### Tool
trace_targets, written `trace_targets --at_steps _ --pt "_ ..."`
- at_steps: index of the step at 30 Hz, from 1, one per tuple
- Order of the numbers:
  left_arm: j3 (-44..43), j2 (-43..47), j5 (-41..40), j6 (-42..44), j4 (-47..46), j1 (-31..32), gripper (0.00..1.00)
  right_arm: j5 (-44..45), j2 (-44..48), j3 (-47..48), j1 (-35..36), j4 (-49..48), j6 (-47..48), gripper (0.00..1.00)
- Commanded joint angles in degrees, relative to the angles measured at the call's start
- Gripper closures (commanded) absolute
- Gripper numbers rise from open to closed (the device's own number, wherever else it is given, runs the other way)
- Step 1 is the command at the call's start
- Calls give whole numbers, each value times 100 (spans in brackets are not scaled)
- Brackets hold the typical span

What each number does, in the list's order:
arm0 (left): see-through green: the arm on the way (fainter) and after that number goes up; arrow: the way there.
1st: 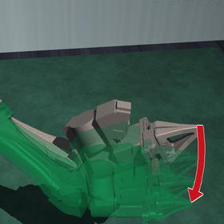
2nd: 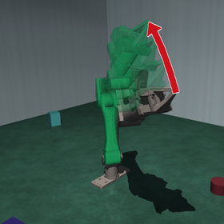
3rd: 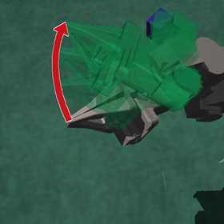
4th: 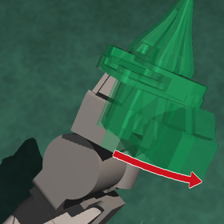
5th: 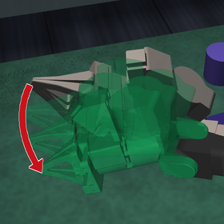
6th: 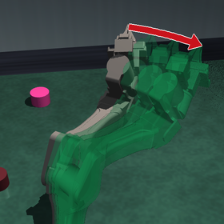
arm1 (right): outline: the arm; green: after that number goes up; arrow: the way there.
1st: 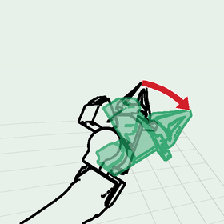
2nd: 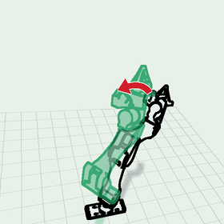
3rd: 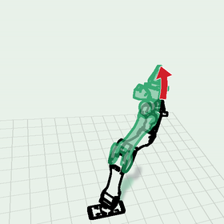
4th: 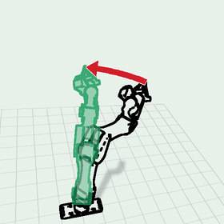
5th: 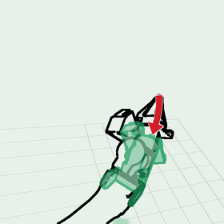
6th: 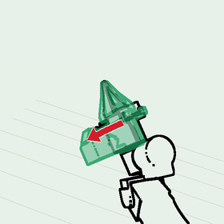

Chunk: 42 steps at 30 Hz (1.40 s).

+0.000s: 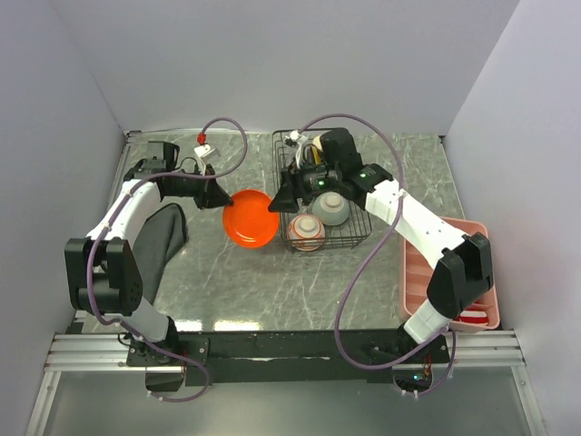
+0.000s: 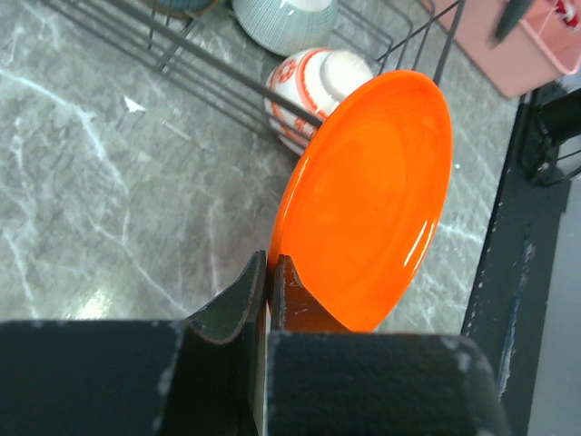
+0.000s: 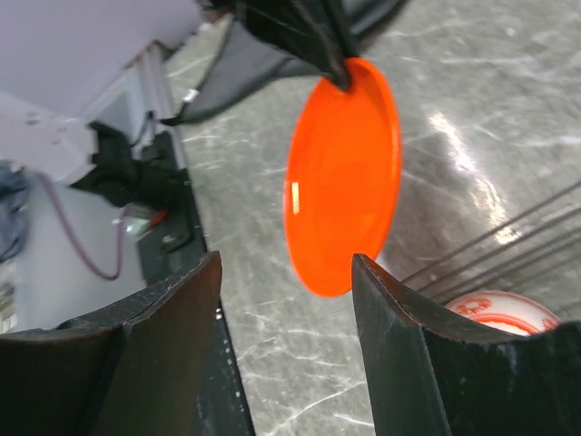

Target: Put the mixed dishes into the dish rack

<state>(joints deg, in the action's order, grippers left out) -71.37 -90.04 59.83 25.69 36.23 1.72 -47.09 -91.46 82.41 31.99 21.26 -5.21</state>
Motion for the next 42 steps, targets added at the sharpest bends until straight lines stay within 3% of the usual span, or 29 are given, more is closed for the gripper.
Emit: trace_targets --at_steps 1,6,12,17,21,30,36,37,40,41,42 --pt "-175 259 529 -345 -336 101 99 1060 -65 197 150 -34 65 33" --pt "-193 338 617 -302 -266 215 99 1790 -232 337 167 -69 20 35" --pt "-149 373 670 -380 -344 303 99 2037 -443 478 176 -60 47 39" --pt "-140 356 670 -460 -423 329 99 1950 -513 460 185 -51 12 57" --pt "-122 320 687 -556 -555 329 99 1791 -504 434 211 -34 29 63" --pt "-157 224 793 -750 -749 338 99 1887 -566 451 317 89 301 65" --pt "-96 224 741 -881 -897 338 98 1853 -627 504 343 63 460 87" --pt "-79 224 688 -986 -968 338 98 1861 -610 513 352 19 468 100" --pt "-34 268 -22 -1794 -1495 338 79 2185 -584 662 370 -51 407 100" --pt "-78 294 -451 -2118 -1548 338 59 2326 -592 714 378 -51 407 100" --pt "-174 311 -585 -2234 -1627 329 50 2484 -575 811 378 -60 407 100"
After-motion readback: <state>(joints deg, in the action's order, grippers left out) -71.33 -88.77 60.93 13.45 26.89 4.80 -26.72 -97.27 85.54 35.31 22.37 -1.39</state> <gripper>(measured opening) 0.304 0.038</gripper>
